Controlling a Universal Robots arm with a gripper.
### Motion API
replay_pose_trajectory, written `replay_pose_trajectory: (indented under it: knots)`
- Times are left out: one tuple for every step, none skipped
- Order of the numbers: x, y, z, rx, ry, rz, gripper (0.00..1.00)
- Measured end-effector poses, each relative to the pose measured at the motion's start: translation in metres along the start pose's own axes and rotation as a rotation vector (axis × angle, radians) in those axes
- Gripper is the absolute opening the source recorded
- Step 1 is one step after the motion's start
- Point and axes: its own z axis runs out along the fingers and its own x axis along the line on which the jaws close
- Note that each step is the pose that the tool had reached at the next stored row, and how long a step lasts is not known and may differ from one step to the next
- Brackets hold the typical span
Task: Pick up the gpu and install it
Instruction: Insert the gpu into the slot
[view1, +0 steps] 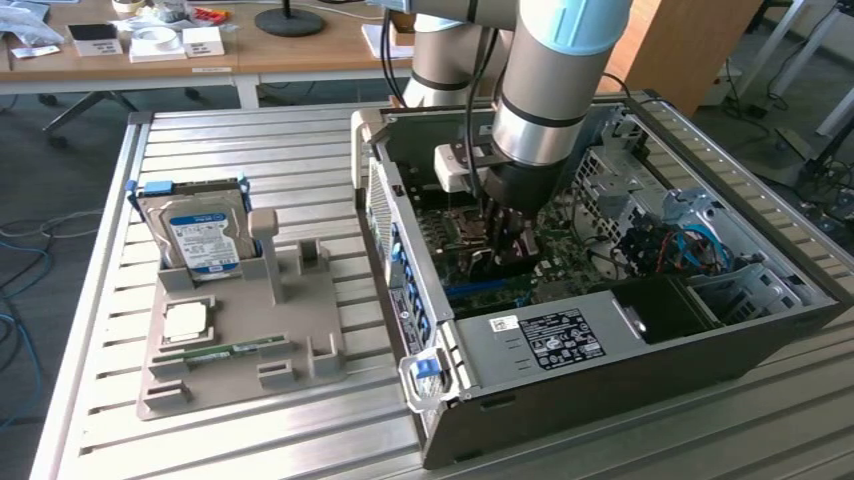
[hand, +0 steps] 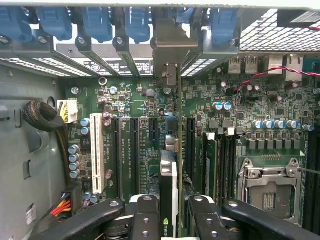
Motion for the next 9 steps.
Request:
replay_pose_trajectory:
  knots:
    - [0.0001, 0.0, 0.0002, -0.0001, 0.0003, 0.0, 0.27]
    - [0.0001, 0.0, 0.0002, -0.0002, 0.0004, 0.0, 0.27]
    - [0.0001, 0.0, 0.0002, -0.0002, 0.0005, 0.0, 0.27]
    - [0.0001, 0.0001, 0.0002, -0.0002, 0.0004, 0.0, 0.27]
    - [0.0001, 0.0, 0.0002, -0.0002, 0.0004, 0.0, 0.27]
    - [0.0001, 0.0, 0.0005, -0.0002, 0.0003, 0.0, 0.27]
    - [0.0, 0.0, 0.0013, 0.0001, -0.0002, 0.0, 0.27]
    - [0.0001, 0.0001, 0.002, 0.0, 0.0, 0.0, 0.27]
    - [0.0001, 0.0001, 0.0028, -0.0001, 0.0003, 0.0, 0.27]
